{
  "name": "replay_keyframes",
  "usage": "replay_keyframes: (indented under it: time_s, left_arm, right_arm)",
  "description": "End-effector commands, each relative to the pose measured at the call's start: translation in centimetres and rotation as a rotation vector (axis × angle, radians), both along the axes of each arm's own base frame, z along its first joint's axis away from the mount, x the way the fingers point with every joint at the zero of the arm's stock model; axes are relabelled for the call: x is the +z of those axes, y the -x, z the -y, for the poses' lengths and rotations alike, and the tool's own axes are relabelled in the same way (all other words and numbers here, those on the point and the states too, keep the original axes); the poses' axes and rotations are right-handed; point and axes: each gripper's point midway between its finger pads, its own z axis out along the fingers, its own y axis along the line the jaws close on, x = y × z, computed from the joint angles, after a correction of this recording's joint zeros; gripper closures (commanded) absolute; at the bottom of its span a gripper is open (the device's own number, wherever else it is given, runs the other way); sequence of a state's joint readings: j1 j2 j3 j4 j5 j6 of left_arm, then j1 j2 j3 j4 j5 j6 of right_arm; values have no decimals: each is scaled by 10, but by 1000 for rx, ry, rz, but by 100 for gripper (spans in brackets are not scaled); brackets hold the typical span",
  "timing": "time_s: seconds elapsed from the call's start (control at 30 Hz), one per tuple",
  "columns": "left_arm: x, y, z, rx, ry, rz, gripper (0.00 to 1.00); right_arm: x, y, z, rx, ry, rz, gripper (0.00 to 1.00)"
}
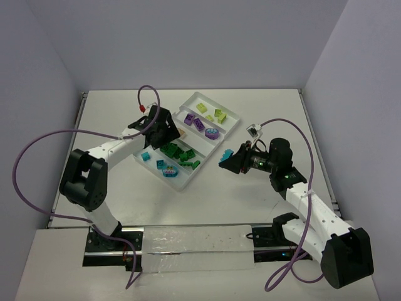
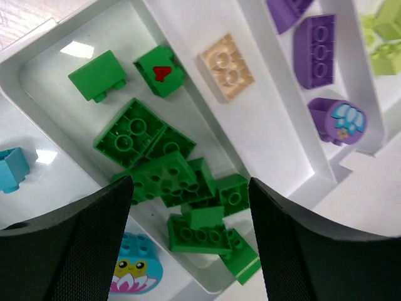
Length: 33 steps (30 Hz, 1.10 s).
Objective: Sort the legos into containers by color
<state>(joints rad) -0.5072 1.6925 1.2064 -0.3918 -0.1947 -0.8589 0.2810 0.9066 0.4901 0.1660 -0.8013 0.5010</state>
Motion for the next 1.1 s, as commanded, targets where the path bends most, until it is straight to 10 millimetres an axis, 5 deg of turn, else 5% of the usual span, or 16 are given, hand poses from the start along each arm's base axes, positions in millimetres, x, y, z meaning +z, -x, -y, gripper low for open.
replay_keyframes:
  time_s: [0.0,0.17,0.3,0.4,0.53,0.77,0.9,1.07]
  left_arm:
    - [79,-3,1,-11,24,201,19]
    - [115,2,-5,-33,36,292,19]
    - [126,4,-18,-12,18,297,19]
    - [133,2,-38,66,-34,248,18]
    - [145,7,-74,136,-115,224,18]
    - [201,26,-139,304,-111,319,17]
    - [237,43,-150,317,-101,406,18]
    - [240,54,-159,330,-121,419,18]
  right_arm:
    - [15,-7,0,3,13,61,100]
    - [13,-14,-10,1,68,59,100]
    - [13,-21,-55,57,200,38,100]
    - [-3,-31,-88,96,266,-1,100]
    - [0,-38,-133,139,316,15,100]
    - [-33,-56,-196,168,367,-47,100]
    - [-55,-68,-225,164,423,-54,100]
    - [-76,-84,-247,157,452,-82,94]
